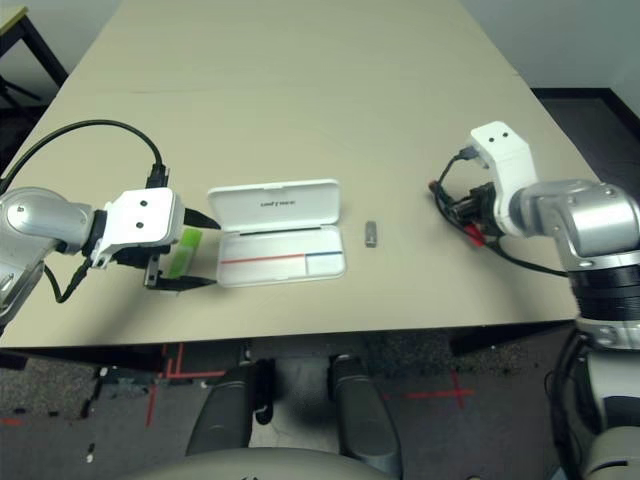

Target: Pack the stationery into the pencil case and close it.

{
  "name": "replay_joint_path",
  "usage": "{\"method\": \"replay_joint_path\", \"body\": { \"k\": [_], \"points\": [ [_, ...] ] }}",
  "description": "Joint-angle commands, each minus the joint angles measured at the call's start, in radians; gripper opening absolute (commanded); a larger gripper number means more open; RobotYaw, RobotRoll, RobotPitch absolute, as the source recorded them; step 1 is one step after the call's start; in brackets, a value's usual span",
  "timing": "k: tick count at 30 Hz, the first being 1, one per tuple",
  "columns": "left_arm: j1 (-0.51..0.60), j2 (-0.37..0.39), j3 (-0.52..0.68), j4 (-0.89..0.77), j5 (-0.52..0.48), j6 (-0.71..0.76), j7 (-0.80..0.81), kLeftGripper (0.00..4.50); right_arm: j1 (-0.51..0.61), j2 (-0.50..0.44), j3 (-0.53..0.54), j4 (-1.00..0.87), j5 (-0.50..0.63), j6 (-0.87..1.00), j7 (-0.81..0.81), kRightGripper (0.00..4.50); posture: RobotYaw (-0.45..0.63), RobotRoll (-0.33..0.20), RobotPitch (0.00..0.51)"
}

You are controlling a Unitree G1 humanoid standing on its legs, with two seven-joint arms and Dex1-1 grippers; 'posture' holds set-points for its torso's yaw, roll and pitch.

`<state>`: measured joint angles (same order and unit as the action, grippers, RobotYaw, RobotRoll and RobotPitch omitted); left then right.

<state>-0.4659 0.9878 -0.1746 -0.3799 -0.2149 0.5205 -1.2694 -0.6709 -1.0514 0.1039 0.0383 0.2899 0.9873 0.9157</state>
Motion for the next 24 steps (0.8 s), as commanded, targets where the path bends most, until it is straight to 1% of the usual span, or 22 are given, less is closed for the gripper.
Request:
{"method": "replay_joint_path", "body": {
  "k": [1, 5, 8, 10, 13, 17, 24],
  "points": [
    [-0.007, 0.013, -0.007, 0.003, -0.001, -0.011, -0.011, 4.5, -0.032, -0.05, 0.055, -0.014, -0.012, -0.134, 0.165, 0.46, -0.03, 0.0, 0.144],
    [-0.007, 0.014, -0.008, 0.007, 0.002, -0.016, -0.012, 4.5, -0.059, -0.095, 0.104, -0.031, -0.017, -0.268, 0.362, 0.46, -0.03, 0.0, 0.143],
    [-0.011, 0.014, -0.01, 0.012, 0.003, -0.019, -0.013, 4.5, -0.083, -0.086, 0.119, -0.034, -0.007, -0.366, 0.494, 0.46, -0.04, 0.0, 0.141],
    [-0.011, 0.013, -0.01, 0.012, 0.003, -0.019, -0.012, 4.5, -0.089, -0.074, 0.121, -0.035, 0.0, -0.403, 0.551, 0.46, -0.04, 0.0, 0.141],
    [-0.011, 0.013, -0.01, 0.011, 0.004, -0.016, -0.009, 4.5, -0.105, -0.017, 0.136, -0.059, 0.014, -0.408, 0.587, 0.46, -0.04, 0.0, 0.142],
    [-0.008, 0.014, -0.01, 0.002, 0.002, -0.007, -0.005, 4.5, -0.131, 0.083, 0.19, -0.06, -0.022, -0.472, 0.609, 0.46, -0.02, 0.0, 0.145],
    [-0.004, 0.015, -0.012, -0.001, 0.006, -0.001, 0.002, 4.5, -0.156, 0.193, 0.248, -0.049, -0.073, -0.544, 0.621, 0.46, -0.01, 0.0, 0.143]
  ]
}}
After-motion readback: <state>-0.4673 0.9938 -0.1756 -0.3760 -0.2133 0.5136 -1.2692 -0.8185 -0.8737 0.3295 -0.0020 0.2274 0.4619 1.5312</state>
